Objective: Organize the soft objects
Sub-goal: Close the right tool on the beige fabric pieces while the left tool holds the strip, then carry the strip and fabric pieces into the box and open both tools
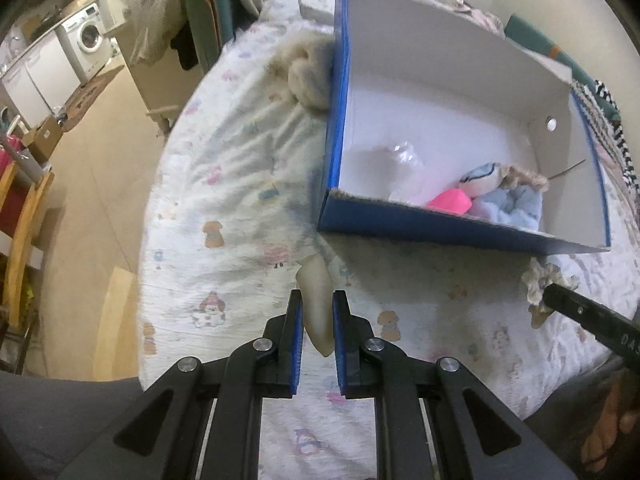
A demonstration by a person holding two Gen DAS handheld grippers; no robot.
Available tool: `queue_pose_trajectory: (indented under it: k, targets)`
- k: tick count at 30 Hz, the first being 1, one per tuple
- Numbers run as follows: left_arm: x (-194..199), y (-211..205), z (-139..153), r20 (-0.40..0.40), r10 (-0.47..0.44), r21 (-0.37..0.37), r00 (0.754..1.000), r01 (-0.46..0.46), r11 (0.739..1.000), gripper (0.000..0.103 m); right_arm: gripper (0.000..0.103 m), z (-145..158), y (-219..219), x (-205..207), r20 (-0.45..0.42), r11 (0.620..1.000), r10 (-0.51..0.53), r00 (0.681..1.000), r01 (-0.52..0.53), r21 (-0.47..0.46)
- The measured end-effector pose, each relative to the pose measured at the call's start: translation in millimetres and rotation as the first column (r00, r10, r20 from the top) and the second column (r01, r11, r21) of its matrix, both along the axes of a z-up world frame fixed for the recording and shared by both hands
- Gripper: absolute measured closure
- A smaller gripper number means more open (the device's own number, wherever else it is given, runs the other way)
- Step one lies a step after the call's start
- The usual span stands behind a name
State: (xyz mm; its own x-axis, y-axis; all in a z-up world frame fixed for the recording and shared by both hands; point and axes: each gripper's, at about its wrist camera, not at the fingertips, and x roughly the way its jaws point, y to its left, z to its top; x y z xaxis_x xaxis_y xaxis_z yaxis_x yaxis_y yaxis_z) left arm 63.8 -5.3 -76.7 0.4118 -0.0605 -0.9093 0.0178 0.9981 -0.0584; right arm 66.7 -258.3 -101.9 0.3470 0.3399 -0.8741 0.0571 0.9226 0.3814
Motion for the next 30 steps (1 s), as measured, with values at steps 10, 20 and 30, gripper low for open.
queue_pose_trajectory:
  k: [10, 20, 30]
  targets:
    - [9.1, -12.8, 59.4, 0.108, -0.041, -0.063, 0.993, 0.048, 0.997, 0.091, 0.082, 63.0, 3.5, -14.6, 0.196, 0.99, 0.048, 0.979, -0.073, 0.121]
    - [59.2, -44.6, 88.0, 0.182, -0.124, -0.015, 0.975, 0.129, 0.991, 0.091, 0.082, 103.8, -10.3, 14.7, 0.29, 0.99, 0.018, 0.957, -0.058, 0.132]
    - [106.8, -75.4, 81.5, 0.176, -0.175, 0.029, 0.969, 0.172, 0.985, 0.09, 0.082, 98.5, -35.8, 62.5, 0.287, 0.996, -0.049, 0.957, 0.026, 0.085]
